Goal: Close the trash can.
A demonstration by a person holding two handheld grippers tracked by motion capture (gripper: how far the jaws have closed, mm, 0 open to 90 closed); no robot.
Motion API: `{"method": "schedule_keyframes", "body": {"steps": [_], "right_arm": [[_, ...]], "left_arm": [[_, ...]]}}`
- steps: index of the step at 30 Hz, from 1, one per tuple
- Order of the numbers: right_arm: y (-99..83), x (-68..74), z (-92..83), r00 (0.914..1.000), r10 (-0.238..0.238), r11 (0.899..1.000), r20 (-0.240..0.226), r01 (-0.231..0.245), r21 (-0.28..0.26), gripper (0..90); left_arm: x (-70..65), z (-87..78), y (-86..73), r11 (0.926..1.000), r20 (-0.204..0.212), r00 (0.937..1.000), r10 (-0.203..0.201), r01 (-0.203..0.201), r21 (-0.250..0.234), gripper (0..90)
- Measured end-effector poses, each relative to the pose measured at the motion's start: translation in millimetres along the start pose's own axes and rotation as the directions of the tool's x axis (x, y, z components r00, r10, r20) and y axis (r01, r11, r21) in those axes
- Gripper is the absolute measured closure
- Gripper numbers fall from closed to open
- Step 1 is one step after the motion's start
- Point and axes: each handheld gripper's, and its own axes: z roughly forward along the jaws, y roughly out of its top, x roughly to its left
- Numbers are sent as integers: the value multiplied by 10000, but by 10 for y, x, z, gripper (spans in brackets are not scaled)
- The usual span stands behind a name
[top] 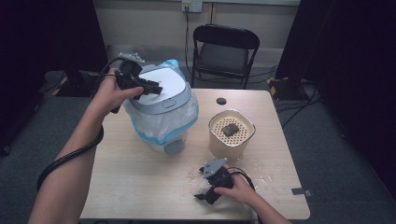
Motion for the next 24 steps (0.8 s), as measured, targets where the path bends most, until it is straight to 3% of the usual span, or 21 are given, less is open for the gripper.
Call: {"method": "schedule_keyframes", "body": {"steps": [1,2,9,13,14,16,19,24], "right_arm": [[0,1,1,10000,-9,10000,-1,9,10,10],[0,1,1,10000,-12,10000,-3,12,8,10],[2,2,4,10000,-37,10000,-49,38,45,2],[2,2,4,10000,-36,10000,-48,37,44,2],[2,2,4,10000,-33,10000,-50,33,43,2],[2,1,4,10000,-38,10000,-51,38,42,2],[2,2,4,10000,-34,10000,-49,34,45,2],[2,3,5,10000,-26,10000,-44,26,43,2]], "left_arm": [[0,0,0,10000,0,10000,0,0,0,700],[-21,16,11,9992,-127,9997,196,-191,365,710],[-62,23,0,9996,-191,9995,235,-233,154,702],[-85,19,-6,9993,-99,9993,366,-365,90,629],[-93,6,-5,9990,-49,9992,405,-404,186,539],[-111,-8,-9,9993,-142,9996,253,-249,268,446],[-112,-55,-25,9991,-147,9998,100,-94,408,379],[-122,-212,-60,9999,105,9999,12,-10,-140,312]]}}
